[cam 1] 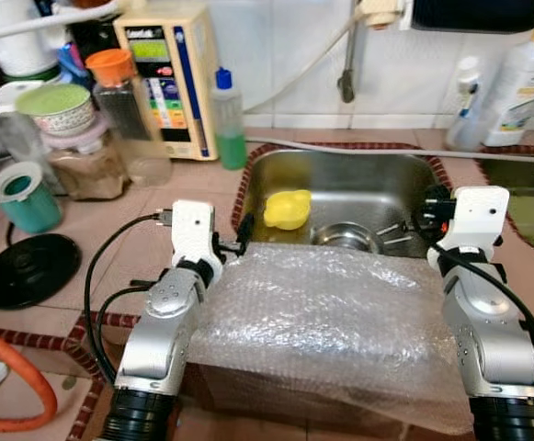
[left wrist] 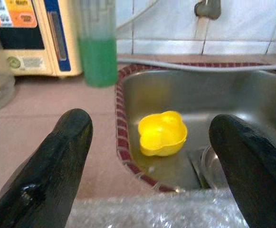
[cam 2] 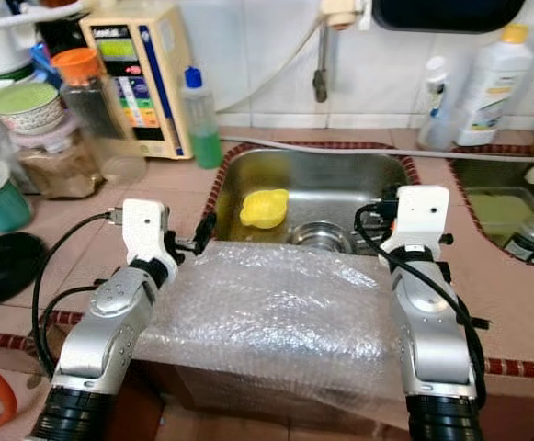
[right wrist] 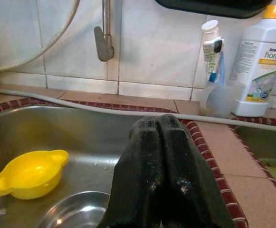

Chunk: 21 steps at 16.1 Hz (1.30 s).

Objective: Kitchen organization

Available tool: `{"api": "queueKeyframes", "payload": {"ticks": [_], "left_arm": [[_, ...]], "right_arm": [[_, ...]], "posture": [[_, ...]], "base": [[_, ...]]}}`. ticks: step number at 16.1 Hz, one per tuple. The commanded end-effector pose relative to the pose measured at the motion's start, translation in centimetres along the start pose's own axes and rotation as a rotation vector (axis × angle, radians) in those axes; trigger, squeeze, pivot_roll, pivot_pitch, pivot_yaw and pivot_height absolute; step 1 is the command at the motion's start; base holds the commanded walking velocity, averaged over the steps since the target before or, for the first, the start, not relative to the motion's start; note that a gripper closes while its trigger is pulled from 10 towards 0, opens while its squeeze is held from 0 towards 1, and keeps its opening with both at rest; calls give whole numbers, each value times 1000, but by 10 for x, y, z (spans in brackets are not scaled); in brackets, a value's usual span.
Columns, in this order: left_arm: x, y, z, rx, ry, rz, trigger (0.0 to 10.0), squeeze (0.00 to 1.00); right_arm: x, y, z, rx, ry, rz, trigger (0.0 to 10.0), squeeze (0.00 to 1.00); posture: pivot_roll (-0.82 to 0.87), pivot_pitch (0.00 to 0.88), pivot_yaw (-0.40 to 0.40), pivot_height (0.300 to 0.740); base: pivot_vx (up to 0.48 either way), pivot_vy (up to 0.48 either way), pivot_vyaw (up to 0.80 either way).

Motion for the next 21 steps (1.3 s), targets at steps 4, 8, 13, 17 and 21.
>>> {"api": "queueKeyframes", "payload": {"ticks": [4,8,13,17,21], "left_arm": [[2,6,1,22,12,-17,10000,0],[0,12,0,31,14,21,10000,0],[3,12,-1,27,2,30,10000,0],[2,13,0,26,6,24,10000,0],[1,11,0,16,9,33,10000,0]], "right_arm": [[-7,14,-3,42,35,0,10000,0],[-11,20,0,60,47,8,10000,0],[-9,22,-1,67,43,8,10000,0],[-10,22,-1,64,46,9,10000,0],[-11,23,-3,67,47,13,10000,0]], "posture": [[-53,0,72,740],[-56,0,76,740],[-61,0,77,740],[-54,0,76,740],[-53,0,80,740]], "base": [[0,0,0],[0,-81,0],[0,-472,0],[0,-444,0],[0,-192,0]]}}
Point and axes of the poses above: a point about 5 cm out from each wrist's last joint towards the gripper, its own z axis pointing back from the gripper into the wrist, its own y axis along the axis of the wrist's last joint, x = y × z, the point moved 4 cm from there along -z, pointing out of the wrist towards the gripper, and after that the axes turned 4 degrees about z, right-handed, at the moved point
